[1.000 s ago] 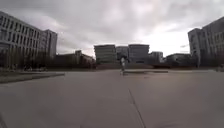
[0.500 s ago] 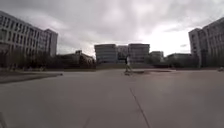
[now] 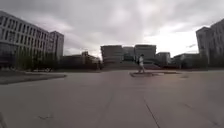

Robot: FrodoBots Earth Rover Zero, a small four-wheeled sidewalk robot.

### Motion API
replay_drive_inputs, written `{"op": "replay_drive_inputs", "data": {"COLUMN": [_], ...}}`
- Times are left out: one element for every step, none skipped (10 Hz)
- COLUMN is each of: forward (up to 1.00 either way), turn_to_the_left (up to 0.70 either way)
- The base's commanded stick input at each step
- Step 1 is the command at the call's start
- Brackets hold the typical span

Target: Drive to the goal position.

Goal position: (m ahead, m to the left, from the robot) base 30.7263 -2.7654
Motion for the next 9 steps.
{"op": "replay_drive_inputs", "data": {"forward": [1.00,1.00,1.00,1.00,1.00,1.00,1.00,1.00,1.00], "turn_to_the_left": [0.12,0.13,0.01,0.00,0.00,0.00,0.00,0.00,0.00]}}
